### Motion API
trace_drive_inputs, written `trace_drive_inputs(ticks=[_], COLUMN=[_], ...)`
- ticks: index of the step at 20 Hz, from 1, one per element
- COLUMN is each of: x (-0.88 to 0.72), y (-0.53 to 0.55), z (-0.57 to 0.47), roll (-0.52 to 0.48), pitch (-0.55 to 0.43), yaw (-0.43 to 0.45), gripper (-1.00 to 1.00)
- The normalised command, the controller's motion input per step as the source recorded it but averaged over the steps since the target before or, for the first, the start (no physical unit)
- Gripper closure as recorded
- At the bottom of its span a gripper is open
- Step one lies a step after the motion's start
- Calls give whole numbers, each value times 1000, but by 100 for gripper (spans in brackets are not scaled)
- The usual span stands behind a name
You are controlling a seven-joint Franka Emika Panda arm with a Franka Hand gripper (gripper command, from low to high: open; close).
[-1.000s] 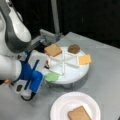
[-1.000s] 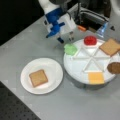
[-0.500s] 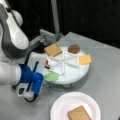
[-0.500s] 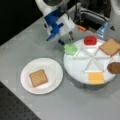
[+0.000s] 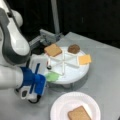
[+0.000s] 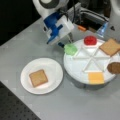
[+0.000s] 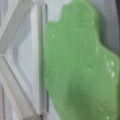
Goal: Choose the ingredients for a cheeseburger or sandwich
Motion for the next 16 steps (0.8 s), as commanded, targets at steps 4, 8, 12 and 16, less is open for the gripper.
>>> trace_drive_inputs(ticks=[4, 8, 12, 16], x=[173, 150, 128, 114], y=[-191, -168, -148, -155], z=[-62, -55, -51, -48], roll=[304, 282, 258, 210], pitch=[-42, -47, -41, -33], yaw=[94, 86, 75, 77], gripper=[-100, -100, -100, 100])
